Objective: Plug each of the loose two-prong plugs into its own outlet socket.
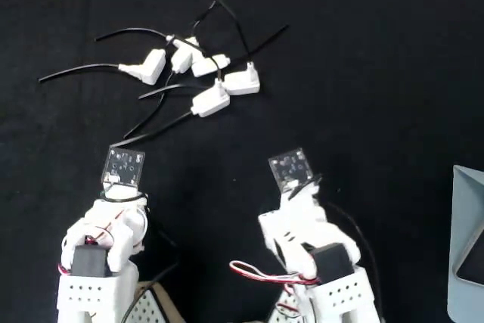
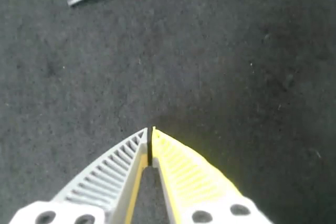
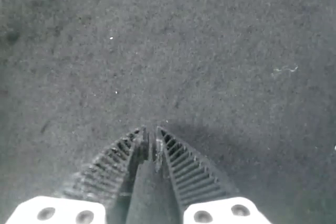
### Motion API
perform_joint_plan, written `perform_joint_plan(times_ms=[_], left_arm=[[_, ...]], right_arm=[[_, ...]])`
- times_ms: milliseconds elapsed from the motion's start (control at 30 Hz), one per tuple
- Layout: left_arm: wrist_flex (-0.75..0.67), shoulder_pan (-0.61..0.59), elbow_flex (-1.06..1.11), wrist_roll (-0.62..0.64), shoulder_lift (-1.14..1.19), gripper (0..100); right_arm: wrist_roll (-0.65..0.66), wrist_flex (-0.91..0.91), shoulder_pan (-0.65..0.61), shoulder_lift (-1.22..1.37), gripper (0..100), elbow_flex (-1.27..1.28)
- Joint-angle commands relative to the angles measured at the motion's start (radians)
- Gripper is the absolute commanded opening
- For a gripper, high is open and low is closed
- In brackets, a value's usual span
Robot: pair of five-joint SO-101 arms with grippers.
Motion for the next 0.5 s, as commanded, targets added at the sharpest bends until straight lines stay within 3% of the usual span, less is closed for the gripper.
perform_joint_plan(times_ms=[0,200,467], left_arm=[[0.014,-0.045,0.019,0.008,-0.003,3],[0.014,-0.189,0.019,0.006,-0.003,3],[0.014,-0.208,0.019,0.006,-0.003,3]], right_arm=[[-0.002,0.008,0.012,-0.061,1.3,-0.007],[-0.002,0.008,0.012,-0.061,1.3,-0.007],[0.0,0.008,0.012,-0.061,1.3,-0.007]])
